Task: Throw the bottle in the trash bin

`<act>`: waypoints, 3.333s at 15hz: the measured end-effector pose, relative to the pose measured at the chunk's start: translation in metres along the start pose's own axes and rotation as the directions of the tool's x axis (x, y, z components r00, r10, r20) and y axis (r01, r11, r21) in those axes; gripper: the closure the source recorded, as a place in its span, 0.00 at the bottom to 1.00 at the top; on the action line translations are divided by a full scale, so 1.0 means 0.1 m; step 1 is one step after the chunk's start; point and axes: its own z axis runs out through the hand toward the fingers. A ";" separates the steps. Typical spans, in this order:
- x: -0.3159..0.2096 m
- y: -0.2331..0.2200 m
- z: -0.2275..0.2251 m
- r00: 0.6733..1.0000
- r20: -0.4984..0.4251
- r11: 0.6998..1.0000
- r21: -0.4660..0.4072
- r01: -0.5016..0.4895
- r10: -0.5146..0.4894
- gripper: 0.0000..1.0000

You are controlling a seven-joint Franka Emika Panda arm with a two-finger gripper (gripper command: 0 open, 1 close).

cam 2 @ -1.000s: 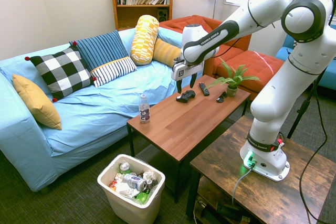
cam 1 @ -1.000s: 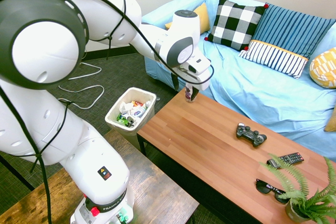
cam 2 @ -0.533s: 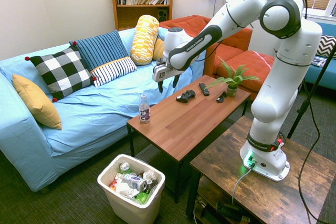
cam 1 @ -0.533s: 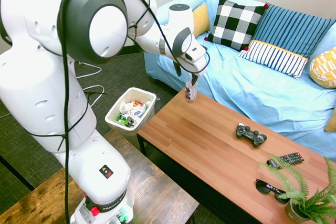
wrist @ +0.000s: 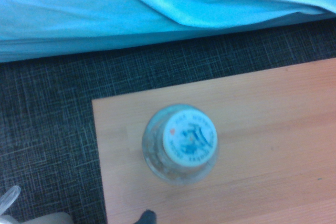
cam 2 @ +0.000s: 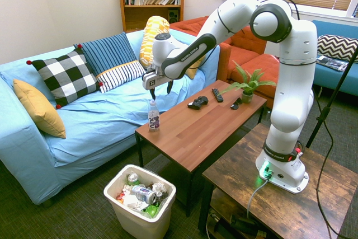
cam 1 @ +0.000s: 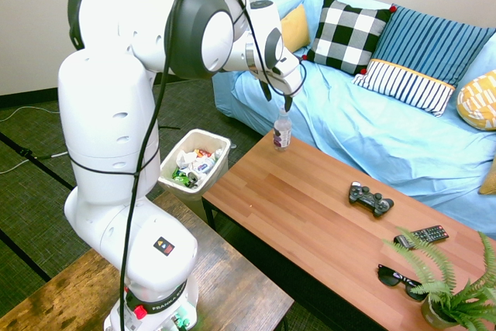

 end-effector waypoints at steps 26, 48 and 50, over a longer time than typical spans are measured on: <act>0.03 -0.46 0.96 0.998 0.040 0.996 -0.076 -0.050 0.053 1.00; -3.31 -0.60 0.33 0.926 0.040 0.925 -0.051 0.378 -0.376 0.00; -3.42 -0.60 0.49 0.920 0.039 0.917 -0.067 0.393 -0.391 0.00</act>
